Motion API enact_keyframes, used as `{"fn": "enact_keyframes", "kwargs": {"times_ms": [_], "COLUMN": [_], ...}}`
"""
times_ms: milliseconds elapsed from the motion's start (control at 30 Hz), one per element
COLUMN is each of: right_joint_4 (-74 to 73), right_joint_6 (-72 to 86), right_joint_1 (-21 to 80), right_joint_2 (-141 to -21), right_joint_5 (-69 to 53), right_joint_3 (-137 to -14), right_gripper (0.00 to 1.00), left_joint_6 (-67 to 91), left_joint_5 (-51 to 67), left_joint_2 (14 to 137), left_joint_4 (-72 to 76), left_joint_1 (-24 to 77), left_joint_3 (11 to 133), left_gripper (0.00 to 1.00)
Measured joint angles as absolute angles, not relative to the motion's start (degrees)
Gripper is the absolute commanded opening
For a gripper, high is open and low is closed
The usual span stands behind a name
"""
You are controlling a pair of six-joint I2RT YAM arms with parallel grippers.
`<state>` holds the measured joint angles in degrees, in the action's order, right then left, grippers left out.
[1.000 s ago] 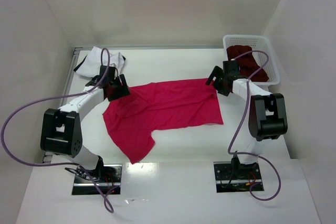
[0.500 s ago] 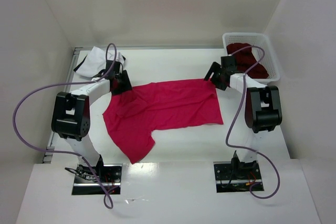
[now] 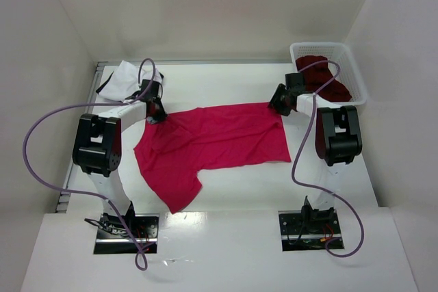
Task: Fold and stack the t-shirts
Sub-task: Fold the flattened tshirt in 1/3 of the way
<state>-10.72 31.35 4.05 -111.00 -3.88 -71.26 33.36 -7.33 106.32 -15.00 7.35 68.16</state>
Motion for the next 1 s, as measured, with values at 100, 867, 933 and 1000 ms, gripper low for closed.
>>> {"fn": "enact_keyframes", "kwargs": {"times_ms": [100, 867, 933, 1000], "right_joint_4": [-10.7, -13.5, -13.5, -13.8], "right_joint_6": [31.3, 30.8, 30.6, 30.5], "right_joint_1": [4.1, 4.1, 4.0, 3.9], "right_joint_2": [-111.0, -114.8, -115.3, -115.8], "right_joint_5": [-3.9, 0.1, 0.4, 0.5], "right_joint_3": [-71.3, -85.0, -86.4, -87.4], "right_gripper": [0.38, 0.04, 0.04, 0.07], "left_joint_6": [33.3, 28.9, 28.2, 27.0], "left_joint_5": [-7.7, -8.8, -8.8, -8.8], "left_joint_2": [106.3, 106.2, 106.2, 106.2], "left_joint_4": [-15.0, -18.2, -18.9, -19.6], "left_joint_1": [7.3, 4.2, 3.8, 3.2], "left_joint_3": [68.7, 78.1, 79.0, 79.9], "left_gripper": [0.02, 0.02, 0.02, 0.03]}}
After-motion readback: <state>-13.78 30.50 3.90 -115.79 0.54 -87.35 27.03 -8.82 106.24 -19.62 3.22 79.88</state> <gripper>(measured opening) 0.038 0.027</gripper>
